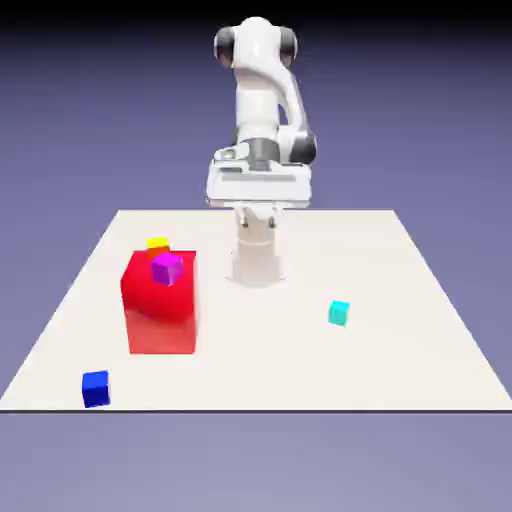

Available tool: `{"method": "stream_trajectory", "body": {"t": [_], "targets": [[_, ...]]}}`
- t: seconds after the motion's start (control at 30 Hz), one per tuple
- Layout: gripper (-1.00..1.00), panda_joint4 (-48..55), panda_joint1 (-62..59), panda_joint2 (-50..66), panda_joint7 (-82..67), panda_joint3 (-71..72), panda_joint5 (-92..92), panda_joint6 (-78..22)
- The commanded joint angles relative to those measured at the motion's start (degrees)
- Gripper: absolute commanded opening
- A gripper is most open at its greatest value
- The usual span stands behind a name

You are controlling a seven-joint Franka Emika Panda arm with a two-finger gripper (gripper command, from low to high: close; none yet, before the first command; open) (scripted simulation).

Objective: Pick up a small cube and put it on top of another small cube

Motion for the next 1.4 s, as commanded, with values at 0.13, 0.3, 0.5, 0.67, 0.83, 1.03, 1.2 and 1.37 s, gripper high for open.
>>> {"method": "stream_trajectory", "body": {"t": [0.13,0.3,0.5,0.67,0.83,1.03,1.2,1.37], "targets": [[0.0,3.0,-2.2,10.39,5.11,6.5,5.34,-10.26],[0.0,6.0,-4.41,20.77,10.22,13.0,10.68,-20.52],[0.0,9.6,-7.05,33.23,16.35,20.79,17.08,-32.84],[0.0,12.6,-9.25,43.61,21.45,27.29,22.42,-43.1],[0.0,13.77,-9.67,51.26,24.02,30.73,25.59,-46.24],[-1.0,12.07,-6.81,58.26,23.19,30.28,26.44,-37.32],[-1.0,14.33,-10.1,48.73,23.33,29.99,24.3,-49.27],[-1.0,15.38,-5.79,41.86,12.31,19.7,11.84,-55.79]]}}
